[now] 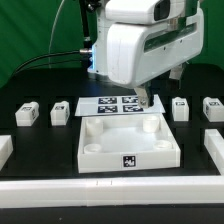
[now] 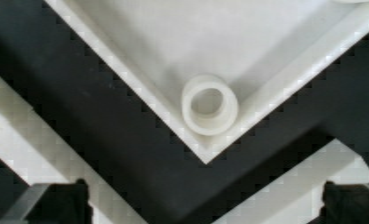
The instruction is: Assemble one leg
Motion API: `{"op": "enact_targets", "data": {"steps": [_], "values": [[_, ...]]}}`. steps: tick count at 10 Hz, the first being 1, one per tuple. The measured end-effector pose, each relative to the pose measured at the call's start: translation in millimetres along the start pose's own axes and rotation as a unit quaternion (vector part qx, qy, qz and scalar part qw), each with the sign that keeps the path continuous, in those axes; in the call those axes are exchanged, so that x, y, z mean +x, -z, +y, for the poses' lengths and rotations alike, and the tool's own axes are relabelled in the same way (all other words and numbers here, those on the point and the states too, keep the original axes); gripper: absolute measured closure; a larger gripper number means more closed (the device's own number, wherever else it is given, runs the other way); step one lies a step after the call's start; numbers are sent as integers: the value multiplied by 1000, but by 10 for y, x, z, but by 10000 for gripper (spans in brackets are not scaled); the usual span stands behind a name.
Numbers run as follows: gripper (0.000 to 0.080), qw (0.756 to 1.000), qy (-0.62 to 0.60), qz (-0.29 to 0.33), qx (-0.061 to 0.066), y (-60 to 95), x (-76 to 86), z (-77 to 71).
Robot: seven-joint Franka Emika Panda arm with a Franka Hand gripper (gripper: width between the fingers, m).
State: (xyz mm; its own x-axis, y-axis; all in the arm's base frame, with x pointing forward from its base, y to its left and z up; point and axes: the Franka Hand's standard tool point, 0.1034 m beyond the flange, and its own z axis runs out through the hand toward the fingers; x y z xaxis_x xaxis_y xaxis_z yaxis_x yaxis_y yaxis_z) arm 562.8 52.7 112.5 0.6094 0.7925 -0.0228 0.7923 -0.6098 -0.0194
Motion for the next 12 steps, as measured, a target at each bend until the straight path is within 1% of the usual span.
{"op": "enact_targets", "data": {"steps": [1,3,4,5,6,10,11,12], "values": [[150,1000,30,3,-4,-49,-118,-52],[150,996,87,-1,-1,-143,-405,-274],[150,993,119,1,-3,-186,-538,-355],[150,990,138,-1,1,-227,-682,-426],[150,991,131,-6,7,-257,-827,-480],[150,992,129,-7,9,-272,-840,-484],[150,986,169,-3,-1,-295,-851,-492],[150,973,229,5,-13,-391,-937,-601]]}}
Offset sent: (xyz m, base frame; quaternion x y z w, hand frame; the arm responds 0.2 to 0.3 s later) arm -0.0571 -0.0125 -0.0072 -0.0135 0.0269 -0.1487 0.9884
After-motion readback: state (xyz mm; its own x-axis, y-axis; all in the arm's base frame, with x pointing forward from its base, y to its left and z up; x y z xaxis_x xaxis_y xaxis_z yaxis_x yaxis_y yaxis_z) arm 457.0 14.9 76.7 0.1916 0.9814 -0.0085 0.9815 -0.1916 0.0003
